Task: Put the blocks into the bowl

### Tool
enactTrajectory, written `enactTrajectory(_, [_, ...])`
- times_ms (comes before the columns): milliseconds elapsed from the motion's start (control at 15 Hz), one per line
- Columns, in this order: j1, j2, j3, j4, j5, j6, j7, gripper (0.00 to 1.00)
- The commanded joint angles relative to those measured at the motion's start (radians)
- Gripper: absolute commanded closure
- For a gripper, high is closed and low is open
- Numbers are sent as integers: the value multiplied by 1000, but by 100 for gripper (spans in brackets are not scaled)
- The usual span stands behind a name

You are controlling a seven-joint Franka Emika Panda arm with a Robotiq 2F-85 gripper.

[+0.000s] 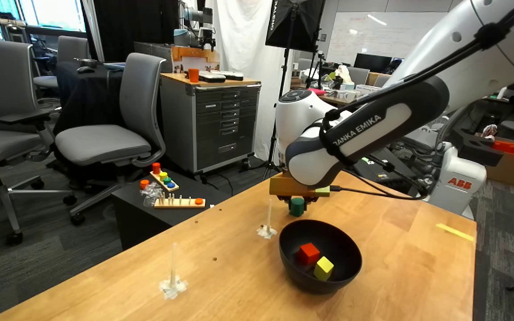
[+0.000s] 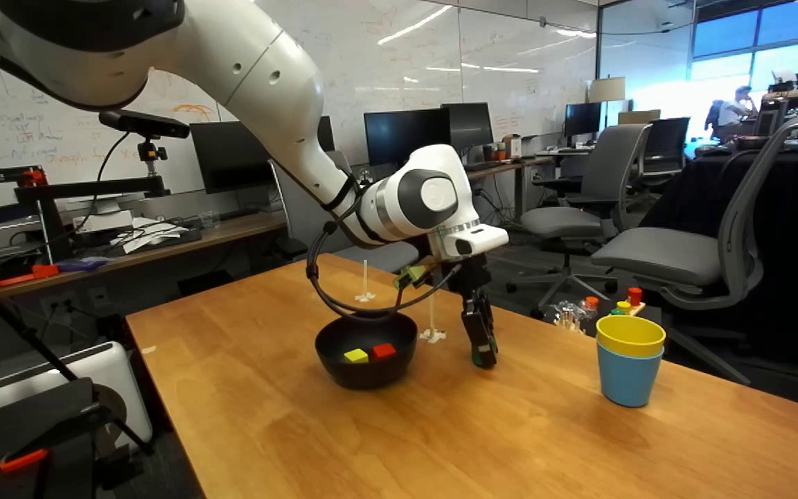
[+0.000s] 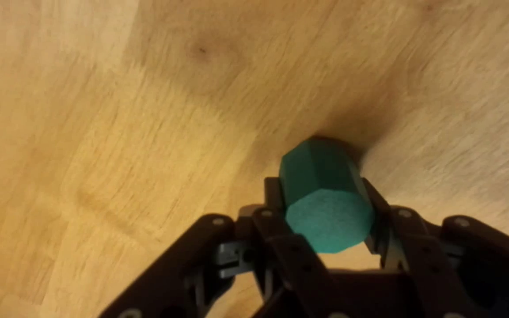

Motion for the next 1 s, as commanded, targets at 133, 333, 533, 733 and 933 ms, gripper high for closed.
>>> enactTrajectory(133, [13, -68, 30, -3, 2, -29, -54, 82])
enactTrajectory(333, [31, -141, 33, -39, -7, -23, -87, 82])
enactTrajectory(533, [37, -235, 59, -99, -2, -23, -154, 82])
enactTrajectory(733, [26, -343, 118, -203, 11, -6, -277, 82])
enactTrajectory(933, [11, -442, 175, -330, 32, -9, -412, 82])
